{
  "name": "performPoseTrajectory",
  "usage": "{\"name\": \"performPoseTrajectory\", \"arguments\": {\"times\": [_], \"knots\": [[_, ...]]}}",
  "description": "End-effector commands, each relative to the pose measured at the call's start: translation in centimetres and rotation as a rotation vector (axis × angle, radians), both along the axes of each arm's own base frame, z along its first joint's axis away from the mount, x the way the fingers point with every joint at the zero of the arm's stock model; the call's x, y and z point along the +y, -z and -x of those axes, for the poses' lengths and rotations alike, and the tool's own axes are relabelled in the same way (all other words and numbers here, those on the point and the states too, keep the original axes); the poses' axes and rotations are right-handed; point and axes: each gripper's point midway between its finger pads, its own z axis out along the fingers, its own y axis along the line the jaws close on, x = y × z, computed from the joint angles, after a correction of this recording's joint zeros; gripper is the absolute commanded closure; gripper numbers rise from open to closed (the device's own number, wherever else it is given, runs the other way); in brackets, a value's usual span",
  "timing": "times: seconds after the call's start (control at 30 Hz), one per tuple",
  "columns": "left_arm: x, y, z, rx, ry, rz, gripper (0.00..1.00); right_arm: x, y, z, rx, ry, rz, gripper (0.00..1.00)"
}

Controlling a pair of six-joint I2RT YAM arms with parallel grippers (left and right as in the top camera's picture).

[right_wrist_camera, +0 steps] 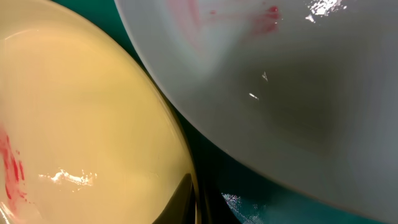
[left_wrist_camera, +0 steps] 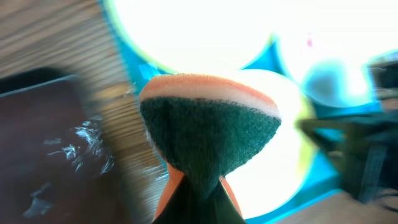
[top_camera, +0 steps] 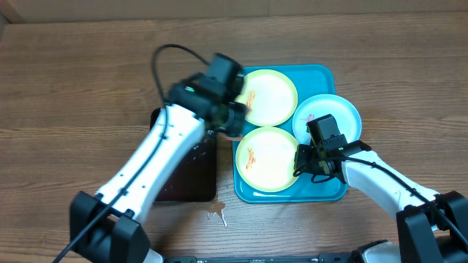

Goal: Clean dirty plates on tray and stack at the side
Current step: 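Scrub the lower yellow plate with the sponge in the left gripper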

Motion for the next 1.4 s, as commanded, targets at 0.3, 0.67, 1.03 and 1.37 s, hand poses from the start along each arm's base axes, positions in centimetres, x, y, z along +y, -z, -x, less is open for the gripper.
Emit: {"name": "performPoseTrajectory", "arguments": {"times": [0.3,0.67,1.03,1.37], "knots": [[-8.1,11.8,2.3,0.240,-0.052,-0.020,0.96,-0.4,0.7,0.7,0.031,0.007,0.024,0.96],[-0.4,15.0,1.6,0.180,-0.152,-0.422,0.96,-0.5,0.7,0.9,0.039,0.006,0.027,0.96],[-3.6,15.3,2.9,0.256,0.027,-0.272,0.96,-0.6,0.8,1.0,0.046,0.006,0.029,0.96],[-12.9,13.8,5.7,0.368,0.244,0.163,0.96,-0.6,0.8,1.1,0.046,0.007,0.029,0.96]]}}
